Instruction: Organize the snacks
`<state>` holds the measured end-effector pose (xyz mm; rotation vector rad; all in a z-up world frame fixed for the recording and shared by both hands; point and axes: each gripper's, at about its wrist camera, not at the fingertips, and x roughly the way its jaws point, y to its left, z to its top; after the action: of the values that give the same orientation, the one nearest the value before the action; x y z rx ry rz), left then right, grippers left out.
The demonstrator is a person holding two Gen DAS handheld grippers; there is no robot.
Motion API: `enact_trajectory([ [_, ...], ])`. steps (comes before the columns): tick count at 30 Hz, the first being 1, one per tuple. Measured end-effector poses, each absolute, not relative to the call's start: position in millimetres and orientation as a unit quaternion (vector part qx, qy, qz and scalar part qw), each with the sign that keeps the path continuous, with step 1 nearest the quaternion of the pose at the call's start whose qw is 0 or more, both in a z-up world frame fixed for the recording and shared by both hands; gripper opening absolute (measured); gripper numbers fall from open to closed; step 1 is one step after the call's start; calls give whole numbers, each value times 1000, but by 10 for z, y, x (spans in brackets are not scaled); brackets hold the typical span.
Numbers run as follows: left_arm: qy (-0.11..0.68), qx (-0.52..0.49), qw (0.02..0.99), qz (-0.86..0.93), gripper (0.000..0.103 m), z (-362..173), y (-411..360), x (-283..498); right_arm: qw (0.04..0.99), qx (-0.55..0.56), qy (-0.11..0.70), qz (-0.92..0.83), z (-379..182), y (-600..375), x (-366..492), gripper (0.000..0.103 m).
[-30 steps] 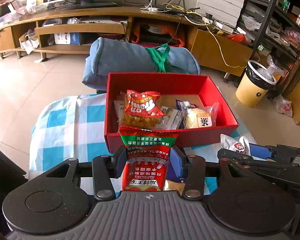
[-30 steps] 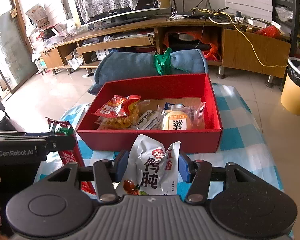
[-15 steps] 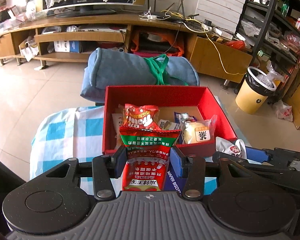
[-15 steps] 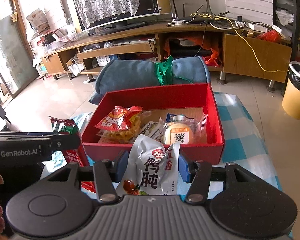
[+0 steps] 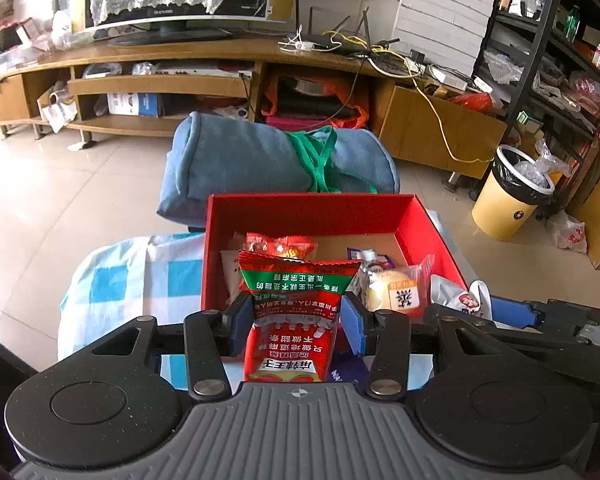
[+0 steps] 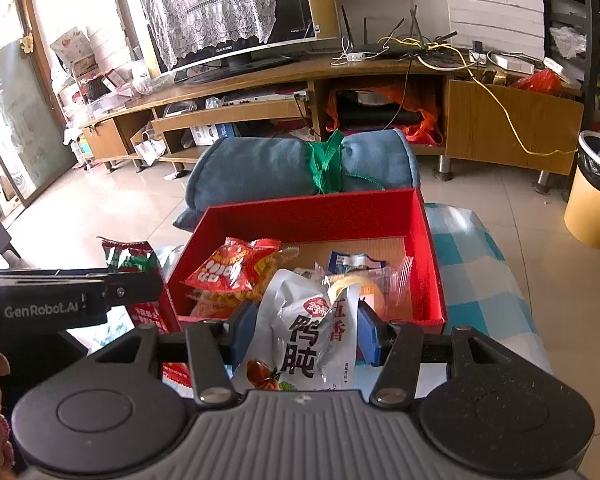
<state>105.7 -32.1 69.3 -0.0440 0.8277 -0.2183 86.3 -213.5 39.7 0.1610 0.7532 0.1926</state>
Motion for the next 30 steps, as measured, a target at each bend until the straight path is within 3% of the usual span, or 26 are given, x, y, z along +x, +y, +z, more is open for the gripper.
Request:
enact_trajectory([
  [30,397,-31,913,-89,55,697,-368,1588,923,80,366,90,422,-2129,1489,51],
])
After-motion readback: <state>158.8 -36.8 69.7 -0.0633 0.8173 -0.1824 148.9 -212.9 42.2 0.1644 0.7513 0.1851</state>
